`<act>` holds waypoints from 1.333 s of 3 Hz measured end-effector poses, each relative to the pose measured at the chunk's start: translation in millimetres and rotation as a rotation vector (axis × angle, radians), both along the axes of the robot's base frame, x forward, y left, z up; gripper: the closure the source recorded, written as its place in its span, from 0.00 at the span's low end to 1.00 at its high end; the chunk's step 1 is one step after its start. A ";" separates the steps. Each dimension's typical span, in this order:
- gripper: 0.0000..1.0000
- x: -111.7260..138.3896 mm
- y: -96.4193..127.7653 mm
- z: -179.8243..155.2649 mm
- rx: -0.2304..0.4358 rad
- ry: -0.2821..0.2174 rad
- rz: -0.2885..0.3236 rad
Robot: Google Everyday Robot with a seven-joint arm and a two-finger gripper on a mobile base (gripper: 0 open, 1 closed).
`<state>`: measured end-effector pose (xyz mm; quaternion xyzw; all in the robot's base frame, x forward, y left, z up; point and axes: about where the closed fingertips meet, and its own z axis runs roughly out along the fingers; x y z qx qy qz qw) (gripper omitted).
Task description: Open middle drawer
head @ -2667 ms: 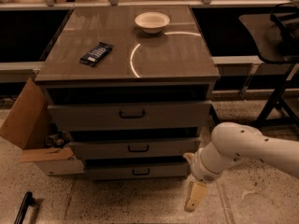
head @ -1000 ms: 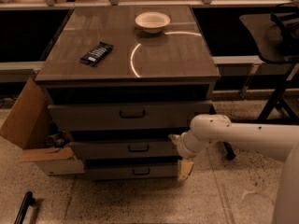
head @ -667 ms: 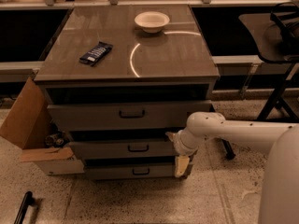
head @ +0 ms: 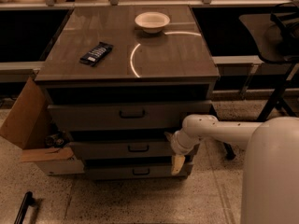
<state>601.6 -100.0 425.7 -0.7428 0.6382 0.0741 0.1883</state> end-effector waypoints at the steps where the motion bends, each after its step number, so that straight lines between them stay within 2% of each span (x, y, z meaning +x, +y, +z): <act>1: 0.19 1.4 5.7 -13.7 0.000 -0.002 -0.009; 3: 0.66 -23.1 8.0 -16.3 0.002 0.009 0.005; 4: 0.89 -23.1 8.0 -7.9 0.002 0.009 0.005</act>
Offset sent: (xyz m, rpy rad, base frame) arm -0.0239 0.0119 -0.0227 -0.0117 0.0051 0.0070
